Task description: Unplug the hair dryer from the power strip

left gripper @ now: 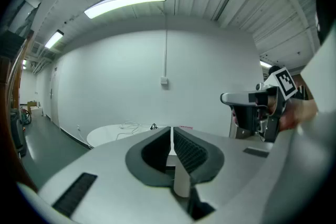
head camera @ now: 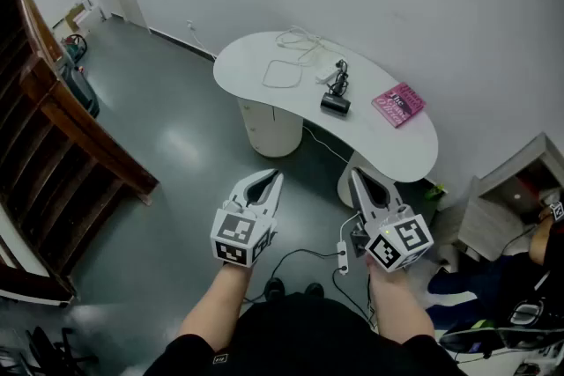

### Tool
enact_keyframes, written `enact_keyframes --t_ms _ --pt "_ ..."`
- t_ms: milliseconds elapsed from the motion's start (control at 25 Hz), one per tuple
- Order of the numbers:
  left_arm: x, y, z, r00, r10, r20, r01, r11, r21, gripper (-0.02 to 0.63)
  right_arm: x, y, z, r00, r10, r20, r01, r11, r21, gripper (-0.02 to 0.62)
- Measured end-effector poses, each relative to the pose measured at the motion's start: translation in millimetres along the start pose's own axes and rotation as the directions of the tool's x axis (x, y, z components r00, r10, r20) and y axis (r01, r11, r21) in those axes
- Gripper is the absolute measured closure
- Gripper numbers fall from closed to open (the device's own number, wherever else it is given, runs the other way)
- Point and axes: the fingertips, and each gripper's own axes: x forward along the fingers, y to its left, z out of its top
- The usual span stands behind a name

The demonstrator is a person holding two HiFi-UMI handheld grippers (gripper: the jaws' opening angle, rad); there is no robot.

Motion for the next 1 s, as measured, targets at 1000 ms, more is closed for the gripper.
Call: enact_keyframes --t_ms 1000 --pt "-2 -69 3 1.000 0.016 0.009 -0.016 0.999 0.038 0.580 -53 -19 1 0.995 0.095 0.013 -0.096 0.992 0.081 0.560"
